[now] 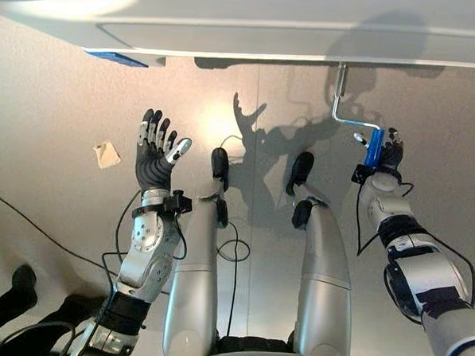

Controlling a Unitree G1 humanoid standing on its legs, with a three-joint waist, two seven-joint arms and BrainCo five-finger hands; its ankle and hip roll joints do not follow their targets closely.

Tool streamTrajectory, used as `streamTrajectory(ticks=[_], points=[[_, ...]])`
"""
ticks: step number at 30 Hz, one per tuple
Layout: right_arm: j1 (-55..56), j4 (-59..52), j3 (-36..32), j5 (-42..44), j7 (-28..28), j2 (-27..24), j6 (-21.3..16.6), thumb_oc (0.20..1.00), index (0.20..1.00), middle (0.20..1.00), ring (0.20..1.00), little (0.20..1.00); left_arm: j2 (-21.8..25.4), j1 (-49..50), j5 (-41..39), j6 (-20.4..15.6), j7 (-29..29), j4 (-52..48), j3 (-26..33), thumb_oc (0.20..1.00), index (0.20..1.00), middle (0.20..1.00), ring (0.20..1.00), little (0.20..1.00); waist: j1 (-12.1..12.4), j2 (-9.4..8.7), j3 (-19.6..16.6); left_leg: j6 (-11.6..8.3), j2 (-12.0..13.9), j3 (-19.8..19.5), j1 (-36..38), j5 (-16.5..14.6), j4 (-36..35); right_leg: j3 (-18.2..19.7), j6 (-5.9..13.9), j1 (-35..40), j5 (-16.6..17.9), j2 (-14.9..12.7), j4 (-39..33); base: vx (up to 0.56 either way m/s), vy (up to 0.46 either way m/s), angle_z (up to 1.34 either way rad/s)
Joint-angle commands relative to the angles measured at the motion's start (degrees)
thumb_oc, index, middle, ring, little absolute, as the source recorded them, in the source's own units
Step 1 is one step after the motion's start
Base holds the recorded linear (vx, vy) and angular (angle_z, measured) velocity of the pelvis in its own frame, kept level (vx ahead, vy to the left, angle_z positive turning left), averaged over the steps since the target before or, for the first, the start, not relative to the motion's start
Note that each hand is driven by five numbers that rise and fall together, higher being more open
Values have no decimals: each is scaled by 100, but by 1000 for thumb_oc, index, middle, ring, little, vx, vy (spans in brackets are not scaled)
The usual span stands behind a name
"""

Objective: Raise the hospital bed

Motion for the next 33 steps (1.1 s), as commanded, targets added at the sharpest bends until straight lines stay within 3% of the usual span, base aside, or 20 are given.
streamTrajectory(ticks=[1, 2, 3, 5, 6, 7, 9, 10, 11, 20, 30, 31, 32, 33], points=[[383, -199, 157, -180, -9, 74, -90, 1000, 1000, 1000, 1000, 1000, -4, 345, 27, -234, 73, -643, 240, 1000, 1000, 1000, 1000, 1000, 26, 31, -158, -88, -28, 26, -168, 239, -389, 149, 586, 144, 234, -90, -91, -49, 18, -3], [506, -312, 157, -226, 6, 130, -100, 1000, 1000, 1000, 1000, 1000, -7, 273, 34, -234, 88, -627, 286, 1000, 1000, 1000, 1000, 1000, 24, 22, -158, -42, -24, 52, -263, 445, -476, 116, 538, 56, 428, -76, -202, 0, 0, 0], [834, -365, 147, -260, 89, 274, -113, 1000, 1000, 1000, 1000, 1000, -20, 287, 33, -259, 78, -568, 309, 1000, 1000, 1000, 1000, 1000, 6, -2, -158, -78, -38, 40, -36, 243, -434, 160, 583, 258, 242, -68, -136, 0, 0, 0], [948, -386, 145, -288, 124, 324, -99, 1000, 1000, 1000, 1000, 1000, -11, 281, 22, -280, 72, -551, 334, 1000, 1000, 1000, 1000, 1000, 2, -15, -158, -78, -42, 48, 15, 244, -446, 167, 579, 303, 244, -62, -143, -4, 2, -1], [968, -340, 129, -273, 158, 363, -106, 1000, 1000, 1000, 1000, 1000, -17, 198, -3, -317, 77, -547, 368, 1000, 1000, 1000, 1000, 1000, 4, -16, -158, -36, -43, 71, -83, 452, -509, 141, 527, 226, 437, -50, -238, 0, 0, 0], [1105, -264, 116, -227, 214, 418, -101, 1000, 1000, 1000, 1000, 1000, -20, 166, -30, -345, 80, -509, 411, 1000, 1000, 1000, 1000, 1000, -6, -25, -158, -85, -58, 35, 139, 268, -499, 174, 576, 419, 280, -48, -217, 0, 0, 0], [1106, -214, 112, -236, 236, 413, -98, 1000, 1000, 1000, 1000, 1000, -18, 115, -20, -355, 86, -519, 419, 1000, 1000, 1000, 1000, 1000, 2, -20, -158, -47, -50, 72, 70, 458, -576, 136, 541, 363, 472, -46, -338, 0, 0, 0], [1181, -226, 152, -242, 283, 452, -81, 1000, 1000, 1000, 1000, 1000, -34, 126, -26, -362, 99, -481, 431, 1000, 1000, 1000, 1000, 1000, -10, -31, -158, -91, -54, 51, 229, 282, -560, 170, 593, 499, 326, -43, -306, -79, 23, -3], [1172, -200, 154, -244, 319, 450, -90, 1000, 1000, 1000, 1000, 1000, -35, 65, -27, -365, 93, -472, 437, 1000, 1000, 1000, 1000, 1000, -12, -29, -158, -53, -44, 80, 135, 476, -625, 138, 555, 416, 512, -51, -400, -20, 19, -5], [1510, -678, 208, -383, 386, 445, -69, 1000, 1000, 1000, 1000, 1000, -58, 102, 8, -381, 125, -455, 565, 1000, 1000, 1000, 1000, 1000, -37, -90, -158, -42, -38, 107, 357, 541, -790, 145, 564, 615, 572, -43, -567, -12, 4, -1], [2349, -3103, -159, -474, 248, 327, -273, 1000, 1000, 1000, 1000, 1000, -38, 312, 75, -332, 223, -478, 827, 1000, 1000, 1000, 1000, 1000, -146, -196, -158, -35, -13, 109, 405, 545, -826, 165, 583, 634, 555, -27, -577, 9, -4, -1], [2384, -3105, -152, -477, 247, 330, -264, 1000, 1000, 1000, 1000, 1000, -40, 340, 74, -328, 223, -469, 816, 1000, 1000, 1000, 1000, 1000, -147, -199, -158, -76, -19, 78, 525, 362, -782, 194, 630, 739, 382, -26, -506, 14, 1, -4], [2444, -3338, -239, -531, 194, 316, -269, 1000, 1000, 1000, 1000, 1000, -33, 347, 91, -323, 253, -501, 846, 1000, 1000, 1000, 1000, 1000, -159, -202, -158, -33, -14, 114, 399, 536, -811, 167, 581, 636, 546, -28, -574, 74, -2, -4], [2474, -3335, -231, -532, 194, 319, -263, 1000, 1000, 1000, 1000, 1000, -35, 374, 91, -319, 254, -493, 836, 1000, 1000, 1000, 1000, 1000, -160, -204, -158, -74, -19, 83, 517, 353, -768, 196, 627, 740, 375, -26, -505, 0, 0, 0]])
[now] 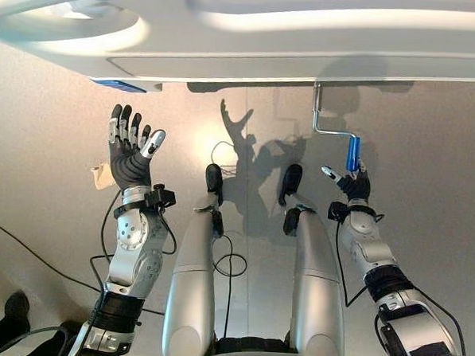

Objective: Raise the hospital bed

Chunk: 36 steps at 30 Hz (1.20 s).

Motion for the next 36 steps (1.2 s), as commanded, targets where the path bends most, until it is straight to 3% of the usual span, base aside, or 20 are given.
streamTrajectory(ticks=[1, 2, 4, 5, 6, 11, 12, 13, 16, 17, 18, 24, 25, 27, 28, 29, 32, 34, 35, 36], points=[[230, -465, -182, -251, -184, -207, -184, 1000, 1000, 1000, 1000, 1000, 92, 311, 96, -202, 90, -496, 221, 1000, 1000, 1000, 1000, 1000, 52, -37, -131, -69, -67, -69, -186, 364, -449, 112, 571, 88, 287, -136, -123, 0, 0, 0], [245, -623, -235, -312, -235, -209, -180, 1000, 1000, 1000, 1000, 1000, 109, 306, 110, -196, 110, -515, 249, 1000, 1000, 1000, 1000, 1000, 50, -34, -131, -22, -57, -34, -316, 539, -477, 86, 522, -42, 454, -138, -161, 0, 0, 0], [265, -642, -234, -315, -258, -198, -170, 1000, 1000, 1000, 1000, 1000, 113, 339, 116, -178, 124, -542, 236, 1000, 1000, 1000, 1000, 1000, 49, -34, -131, -60, -66, -70, -205, 357, -431, 117, 569, 50, 284, -137, -84, 0, 0, 0], [227, -727, -269, -366, -308, -187, -154, 1000, 1000, 1000, 1000, 1000, 110, 329, 123, -167, 146, -566, 256, 1000, 1000, 1000, 1000, 1000, 49, -27, -131, -19, -55, -37, -334, 535, -459, 79, 527, -57, 460, -142, -141, 0, 0, 0], [251, -719, -260, -367, -308, -185, -150, 1000, 1000, 1000, 1000, 1000, 108, 352, 122, -164, 146, -556, 248, 1000, 1000, 1000, 1000, 1000, 47, -30, -131, -60, -60, -69, -221, 353, -415, 108, 574, 43, 290, -141, -72, 0, 0, 0], [314, -978, -360, -528, -391, -209, -123, 1000, 1000, 1000, 1000, 1000, 89, 417, 139, -151, 143, -606, 291, 1000, 1000, 1000, 1000, 1000, 39, -26, -131, -51, -61, -73, -231, 341, -406, 109, 575, 33, 293, -145, -71, 3, 2, 0], [312, -1053, -401, -589, -436, -219, -116, 1000, 1000, 1000, 1000, 1000, 98, 400, 155, -154, 155, -637, 292, 1000, 1000, 1000, 1000, 1000, 40, -25, -131, -9, -62, -45, -350, 515, -432, 82, 534, -69, 464, -149, -125, 0, 0, 0], [332, -1044, -393, -588, -435, -217, -113, 1000, 1000, 1000, 1000, 1000, 96, 420, 155, -150, 155, -627, 284, 1000, 1000, 1000, 1000, 1000, 38, -27, -131, -49, -67, -77, -238, 335, -392, 112, 581, 29, 297, -147, -58, -60, 15, -1], [268, -1025, -410, -696, -489, -241, -80, 1000, 1000, 1000, 1000, 1000, 106, 412, 158, -160, 156, -629, 278, 1000, 1000, 1000, 1000, 1000, 51, -28, -131, -41, -73, -79, -250, 331, -378, 132, 588, 17, 315, -145, -55, 24, 0, 0], [161, -964, -396, -727, -503, -258, -31, 1000, 1000, 1000, 1000, 1000, 120, 382, 158, -156, 147, -664, 267, 1000, 1000, 1000, 1000, 1000, 60, -17, -131, -1, -74, -53, -369, 507, -407, 109, 543, -88, 485, -151, -118, 0, 0, 0], [177, -954, -388, -727, -502, -257, -29, 1000, 1000, 1000, 1000, 1000, 118, 400, 157, -153, 147, -656, 261, 1000, 1000, 1000, 1000, 1000, 58, -19, -131, -42, -79, -86, -260, 329, -367, 137, 589, 8, 319, -148, -52, 0, 0, 0], [-371, -357, -276, -795, -551, -343, 160, 1000, 1000, 1000, 1000, 1000, 123, 382, 134, -163, 118, -767, 150, 1000, 1000, 1000, 1000, 1000, 135, 19, -131, -32, -97, -81, -278, 318, -354, 121, 592, -20, 328, -150, -24, -1, 4, 0], [-685, 14, -174, -787, -540, -398, 284, 1000, 1000, 1000, 1000, 1000, 132, 340, 82, -152, 107, -796, 116, 1000, 1000, 1000, 1000, 1000, 177, 43, -131, 15, -94, -51, -403, 493, -372, 81, 539, -133, 489, -159, -62, 0, 0, 0], [-908, 350, -105, -724, -543, -410, 337, 1000, 1000, 1000, 1000, 1000, 131, 348, 52, -134, 109, -798, 77, 1000, 1000, 1000, 1000, 1000, 205, 50, -131, -25, -101, -86, -305, 312, -315, 116, 579, -62, 320, -159, 31, 0, 0, 0], [-1073, 601, -65, -653, -513, -440, 351, 1000, 1000, 1000, 1000, 1000, 134, 318, 26, -139, 98, -819, 76, 1000, 1000, 1000, 1000, 1000, 222, 59, -131, 16, -99, -61, -427, 490, -356, 83, 529, -165, 485, -166, -32, 3, 10, -4], [-1063, 625, -52, -648, -509, -438, 345, 1000, 1000, 1000, 1000, 1000, 131, 338, 25, -136, 98, -809, 70, 1000, 1000, 1000, 1000, 1000, 217, 57, -131, -25, -104, -94, -317, 311, -315, 114, 576, -69, 319, -163, 36, -65, 11, -3], [-1370, 1108, 61, -443, -418, -465, 376, 1000, 1000, 1000, 1000, 1000, 148, 302, -16, -139, 90, -879, 38, 1000, 1000, 1000, 1000, 1000, 245, 62, -131, 5, -105, -77, -452, 505, -359, 70, 516, -176, 490, -163, -35, 2, 7, 3], [-1489, 1386, 119, -319, -363, -476, 381, 1000, 1000, 1000, 1000, 1000, 153, 332, -39, -136, 95, -864, 15, 1000, 1000, 1000, 1000, 1000, 252, 52, -131, -34, -113, -111, -347, 333, -346, 87, 562, -86, 325, -161, 29, 36, 0, 1], [-1547, 1465, 140, -303, -332, -509, 386, 1000, 1000, 1000, 1000, 1000, 163, 324, -46, -130, 83, -882, 34, 1000, 1000, 1000, 1000, 1000, 260, 51, -131, 9, -109, -82, -460, 514, -402, 56, 514, -181, 493, -158, -49, 0, 0, 0], [-1541, 1511, 168, -271, -310, -504, 385, 1000, 1000, 1000, 1000, 1000, 163, 356, -42, -130, 92, -877, 34, 1000, 1000, 1000, 1000, 1000, 258, 46, -131, -29, -117, -111, -341, 333, -368, 85, 557, -84, 323, -152, 21, 0, 0, 0]])
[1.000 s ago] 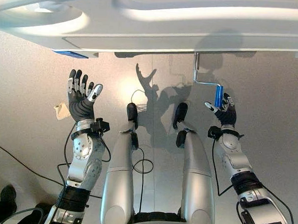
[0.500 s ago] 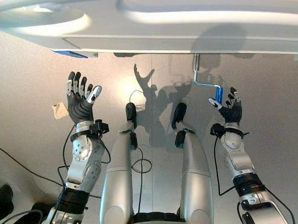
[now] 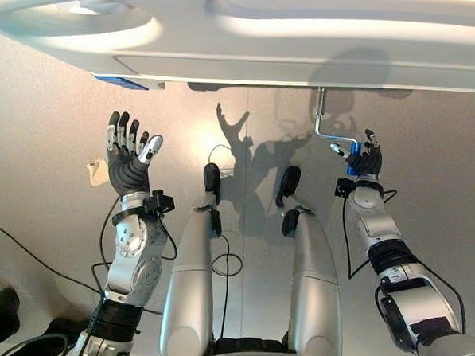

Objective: Raise the hospital bed

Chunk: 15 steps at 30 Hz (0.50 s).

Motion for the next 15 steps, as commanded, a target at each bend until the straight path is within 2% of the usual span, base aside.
streamTrajectory(ticks=[1, 3, 4, 5, 7, 8, 9, 10, 11, 12, 13, 14, 15], points=[[59, -50, 121, 245, 70, -341, -95, 1000, 1000, 1000, 1000, 1000, 148, 231, -43, -187, -52, -620, 84, 1000, 1000, 1000, 1000, 1000, 39, 163, -135, -13, -101, -99, -196, 345, -485, 85, 588, 34, 308, -122, -40, 72, -2, 0], [37, -7, 137, 259, 90, -353, -97, 1000, 1000, 1000, 1000, 1000, 151, 226, -41, -195, -44, -614, 95, 1000, 1000, 1000, 1000, 1000, 38, 161, -135, -9, -104, -100, -207, 341, -477, 84, 588, 32, 311, -125, -44, -32, 4, 1], [9, 52, 136, 287, 102, -359, -102, 1000, 1000, 1000, 1000, 1000, 148, 187, -42, -200, -41, -615, 110, 1000, 1000, 1000, 1000, 1000, 38, 162, -135, 36, -101, -62, -331, 518, -515, 54, 542, -73, 481, -127, -116, 0, 0, 0], [22, 95, 154, 296, 120, -364, -98, 1000, 1000, 1000, 1000, 1000, 140, 210, -61, -203, -32, -596, 106, 1000, 1000, 1000, 1000, 1000, 32, 159, -135, -3, -109, -97, -226, 332, -459, 90, 588, 19, 312, -127, -42, 0, 0, 0], [12, 181, 182, 328, 156, -367, -85, 1000, 1000, 1000, 1000, 1000, 141, 207, -56, -203, -29, -599, 90, 1000, 1000, 1000, 1000, 1000, 27, 157, -135, 1, -109, -92, -232, 323, -446, 92, 586, 10, 310, -129, -35, 2, 7, -1], [-15, 173, 172, 328, 154, -372, -88, 1000, 1000, 1000, 1000, 1000, 144, 180, -55, -206, -29, -609, 100, 1000, 1000, 1000, 1000, 1000, 30, 160, -135, 42, -103, -60, -350, 504, -489, 59, 538, -93, 478, -132, -105, 0, 0, 0], [-24, 386, 194, 370, 182, -378, -68, 1000, 1000, 1000, 1000, 1000, 144, 207, -72, -204, -40, -591, 77, 1000, 1000, 1000, 1000, 1000, 33, 165, -135, 8, -112, -89, -233, 319, -445, 92, 585, 9, 308, -132, -34, -63, 12, 0], [-53, 421, 178, 391, 191, -378, -72, 1000, 1000, 1000, 1000, 1000, 148, 182, -75, -215, -36, -605, 90, 1000, 1000, 1000, 1000, 1000, 36, 172, -135, 50, -106, -58, -348, 501, -493, 58, 535, -90, 475, -134, -107, 70, 2, 0], [-14, 462, 184, 424, 194, -352, -78, 1000, 1000, 1000, 1000, 1000, 146, 213, -85, -214, -37, -570, 90, 1000, 1000, 1000, 1000, 1000, 30, 170, -135, 11, -112, -88, -223, 317, -450, 95, 581, 15, 308, -131, -36, -62, 10, 0], [-37, 441, 178, 422, 196, -362, -82, 1000, 1000, 1000, 1000, 1000, 155, 176, -78, -220, -34, -612, 104, 1000, 1000, 1000, 1000, 1000, 26, 175, -135, 54, -106, -54, -336, 500, -497, 62, 534, -89, 478, -134, -107, 0, 0, 0], [-40, 463, 185, 426, 203, -363, -89, 1000, 1000, 1000, 1000, 1000, 157, 158, -69, -221, -30, -626, 100, 1000, 1000, 1000, 1000, 1000, 22, 178, -135, 55, -108, -53, -335, 500, -498, 63, 536, -92, 481, -132, -108, 0, 0, 0], [-22, 512, 195, 439, 207, -358, -90, 1000, 1000, 1000, 1000, 1000, 161, 177, -66, -221, -28, -583, 77, 1000, 1000, 1000, 1000, 1000, 19, 181, -135, 13, -114, -82, -221, 319, -451, 102, 586, -2, 312, -129, -25, 70, 8, -3], [-25, 507, 196, 439, 202, -354, -91, 1000, 1000, 1000, 1000, 1000, 163, 174, -64, -229, -20, -579, 78, 1000, 1000, 1000, 1000, 1000, 18, 183, -135, 12, -113, -79, -221, 319, -452, 107, 588, -4, 313, -131, -25, 0, 0, 0]])
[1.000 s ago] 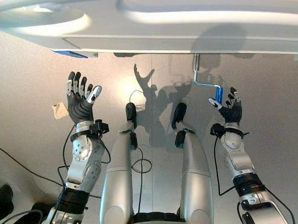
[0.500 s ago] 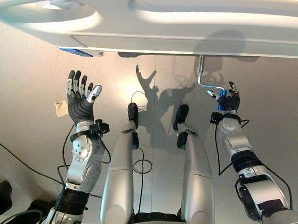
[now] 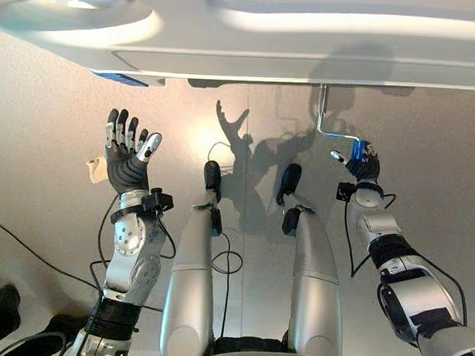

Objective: Raise the hospital bed

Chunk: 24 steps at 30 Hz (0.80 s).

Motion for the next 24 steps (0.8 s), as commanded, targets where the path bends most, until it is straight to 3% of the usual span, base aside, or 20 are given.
streamTrajectory(ticks=[1, 2, 3, 5, 7, 8, 9, 10, 11, 13, 14, 15, 16, 17, 18, 21, 22, 24], points=[[-40, -73, 48, 151, 0, -294, -124, 1000, 1000, 1000, 1000, 1000, 76, 154, 30, -233, -27, -574, 89, 1000, 1000, 1000, 1000, 1000, 58, 183, -126, 47, -116, -48, -376, 527, -471, 68, 503, -133, 528, -139, -83, 2, 11, -3], [-22, -68, 62, 157, 0, -308, -122, 504, 504, 504, 504, 504, 81, 186, 43, -239, -18, -600, 71, 1000, 1000, 1000, 1000, 1000, 50, 183, -126, 4, -124, -67, -266, 343, -412, 105, 543, -38, 354, -136, 0, 0, 0, 0], [-41, -24, 55, 161, -16, -302, -130, 200, 200, 200, 200, 200, 76, 170, 48, -236, -17, -620, 53, 1000, 1000, 1000, 1000, 1000, 49, 184, -126, 10, -128, -67, -268, 341, -408, 105, 545, -46, 353, -136, 11, 69, -1, -3], [-84, -23, 50, 154, -24, -317, -145, 200, 200, 200, 200, 200, 90, 138, 65, -256, -3, -647, 67, 1000, 1000, 1000, 1000, 1000, 48, 193, -126, 53, -115, -29, -399, 524, -452, 75, 498, -163, 523, -140, -60, -31, 5, 0], [-87, -14, 60, 134, -52, -322, -152, 200, 200, 200, 200, 200, 113, 149, 89, -252, 1, -647, 56, 1000, 1000, 1000, 1000, 1000, 48, 200, -126, 14, -128, -65, -274, 351, -429, 109, 549, -65, 356, -133, 6, 0, 0, 0], [-117, -22, 51, 133, -54, -327, -155, 200, 200, 200, 200, 200, 115, 120, 90, -254, 1, -657, 67, 1000, 1000, 1000, 1000, 1000, 49, 204, -126, 55, -120, -32, -394, 532, -472, 75, 501, -169, 523, -135, -65, 0, 0, 0], [-88, -28, 64, 112, -60, -323, -151, 200, 200, 200, 200, 200, 116, 147, 97, -246, 7, -652, 54, 1000, 1000, 1000, 1000, 1000, 44, 202, -126, 15, -126, -60, -282, 353, -424, 108, 552, -72, 358, -134, 8, -61, 6, 1], [-116, -39, 54, 110, -63, -329, -153, 200, 200, 200, 200, 200, 118, 119, 99, -248, 8, -663, 65, 1000, 1000, 1000, 1000, 1000, 47, 205, -126, 56, -118, -26, -400, 533, -468, 74, 504, -176, 525, -136, -63, 72, -2, 0], [-84, -20, 65, 85, -70, -323, -152, 200, 200, 200, 200, 200, 112, 147, 103, -243, 13, -647, 39, 1000, 1000, 1000, 1000, 1000, 47, 206, -126, 16, -125, -56, -280, 352, -424, 110, 548, -78, 356, -130, 14, 0, 0, 0], [-116, -43, 56, 49, -86, -345, -146, 200, 200, 200, 200, 200, 113, 128, 108, -250, 13, -653, 45, 1000, 1000, 1000, 1000, 1000, 52, 216, -126, 57, -114, -24, -397, 531, -471, 74, 497, -189, 522, -139, -50, 0, 0, 0], [-81, -65, 63, 30, -100, -344, -143, 200, 200, 200, 200, 200, 117, 154, 109, -252, 12, -636, 33, 1000, 1000, 1000, 1000, 1000, 49, 215, -126, 16, -121, -59, -277, 355, -434, 107, 547, -84, 353, -137, 20, -65, 2, 0], [-105, -95, 47, -3, -111, -355, -145, 200, 200, 200, 200, 200, 123, 126, 114, -251, 8, -647, 45, 1000, 1000, 1000, 1000, 1000, 48, 218, -126, 57, -114, -18, -396, 538, -481, 77, 501, -187, 526, -137, -56, 71, -7, 0], [-67, -144, 54, -51, -128, -351, -135, 200, 200, 200, 200, 200, 128, 164, 105, -244, -4, -629, 38, 1000, 1000, 1000, 1000, 1000, 40, 215, -126, 17, -115, -54, -276, 363, -447, 120, 555, -86, 360, -132, 10, -60, 4, -1], [-93, -158, 43, -54, -132, -356, -136, 200, 200, 200, 200, 200, 131, 135, 105, -247, -5, -638, 49, 1000, 1000, 1000, 1000, 1000, 42, 217, -126, 58, -107, -20, -394, 542, -491, 87, 507, -190, 527, -134, -60, 74, -6, 0], [-35, -238, 43, -119, -151, -354, -151, 200, 200, 200, 200, 200, 144, 188, 144, -218, -20, -591, 24, 1000, 1000, 1000, 1000, 1000, 41, 219, -126, 17, -110, -49, -272, 362, -450, 121, 559, -90, 358, -132, 20, 0, 0, 0], [-1, -318, 25, -184, -161, -364, -161, 200, 200, 200, 200, 200, 181, 210, 203, -192, -71, -573, 2, 1000, 1000, 1000, 1000, 1000, 49, 222, -126, 26, -106, -43, -229, 374, -495, 114, 567, -58, 363, -130, -13, 3, -1, -1], [-29, -353, 15, -209, -169, -377, -162, 200, 200, 200, 200, 200, 197, 174, 212, -199, -89, -568, 3, 1000, 1000, 1000, 1000, 1000, 57, 229, -126, 71, -96, -8, -331, 568, -566, 73, 520, -151, 545, -127, -108, -65, 8, 0], [-21, -370, 15, -239, -177, -385, -158, 200, 200, 200, 200, 200, 211, 175, 232, -192, -102, -558, -14, 1000, 1000, 1000, 1000, 1000, 60, 230, -126, 69, -98, -10, -312, 577, -588, 69, 522, -138, 550, -124, -124, -33, 2, 0]])
